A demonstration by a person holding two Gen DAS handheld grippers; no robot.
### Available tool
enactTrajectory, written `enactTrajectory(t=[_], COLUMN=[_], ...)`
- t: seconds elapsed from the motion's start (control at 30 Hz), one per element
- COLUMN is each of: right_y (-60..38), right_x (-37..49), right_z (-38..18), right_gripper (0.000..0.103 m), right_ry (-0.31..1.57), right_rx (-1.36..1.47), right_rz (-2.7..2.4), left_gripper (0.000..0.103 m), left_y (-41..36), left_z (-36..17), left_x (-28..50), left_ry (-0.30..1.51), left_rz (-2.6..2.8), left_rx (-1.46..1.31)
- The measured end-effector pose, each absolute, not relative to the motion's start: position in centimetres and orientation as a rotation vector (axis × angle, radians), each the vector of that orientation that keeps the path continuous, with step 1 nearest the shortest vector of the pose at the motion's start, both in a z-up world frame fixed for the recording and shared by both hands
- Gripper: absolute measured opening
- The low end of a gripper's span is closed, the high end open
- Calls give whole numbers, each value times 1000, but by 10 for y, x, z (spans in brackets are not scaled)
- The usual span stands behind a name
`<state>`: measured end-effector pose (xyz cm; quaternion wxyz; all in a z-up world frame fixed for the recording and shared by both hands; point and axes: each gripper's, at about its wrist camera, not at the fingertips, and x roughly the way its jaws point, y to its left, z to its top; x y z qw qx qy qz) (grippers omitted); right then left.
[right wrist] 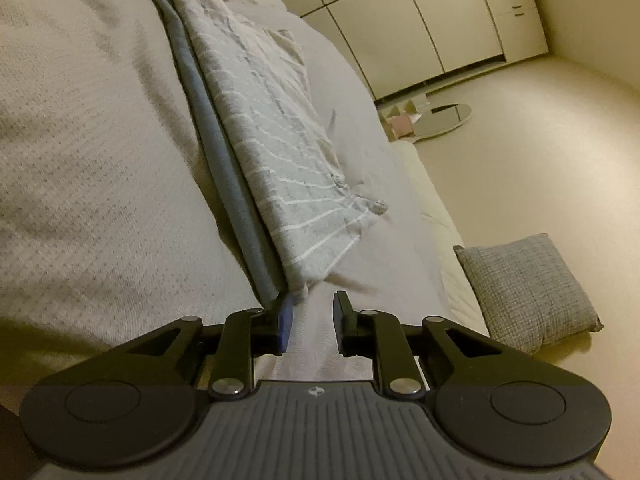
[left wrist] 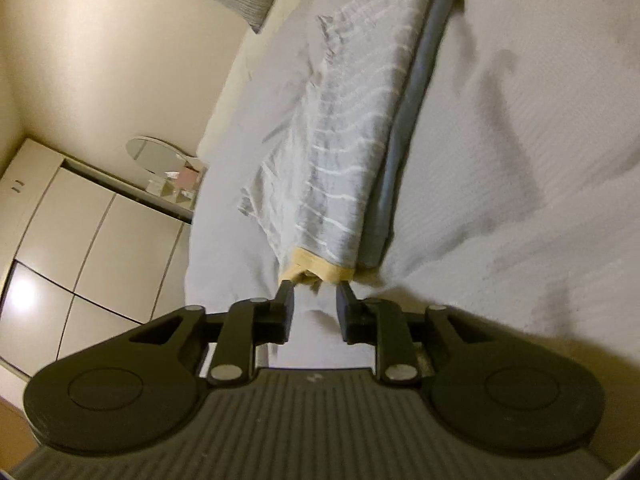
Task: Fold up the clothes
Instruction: 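Lower the striped shirt onto the folded blue garment with both grippers, then open both grippers and release the shirt on the blue garment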
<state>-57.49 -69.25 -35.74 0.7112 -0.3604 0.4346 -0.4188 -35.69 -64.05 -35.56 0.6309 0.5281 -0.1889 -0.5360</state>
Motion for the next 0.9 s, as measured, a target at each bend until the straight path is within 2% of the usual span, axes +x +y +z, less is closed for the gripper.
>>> enactTrajectory(t=[0.23, 0.3, 0.33, 0.37, 0.4, 0.43, 0.77, 0.9], right_y=[-698, -700, -702, -703, -702, -700, -693, -692], right_x=[-564, -561, -560, -560, -561, -562, -560, -561], right_z=[-363, -365, -366, -365, -362, -358, -372, -373], right_gripper=[17, 10, 0, 0, 0, 0, 2, 2], right_ry=[978, 984, 987, 986, 975, 963, 998, 1006], right_rx=[-848, -865, -868, -861, -851, -842, -818, -826], right_rz=[-883, -865, -858, -858, -866, -875, -865, -869], left_gripper=[22, 20, 20, 14, 4, 2, 1, 4], left_y=[-653, -658, -660, -662, -663, -662, -652, -641], left_z=[-364, -370, -373, -375, -375, -374, -372, -362], left_x=[-366, -368, -369, -369, -369, -368, -364, -358], left_ry=[-513, -541, -555, -567, -569, -562, -483, -381], left_rz=[-1231, -1231, -1231, -1231, -1230, -1232, -1248, -1249], left_rx=[1267, 1297, 1311, 1325, 1328, 1320, 1288, 1223])
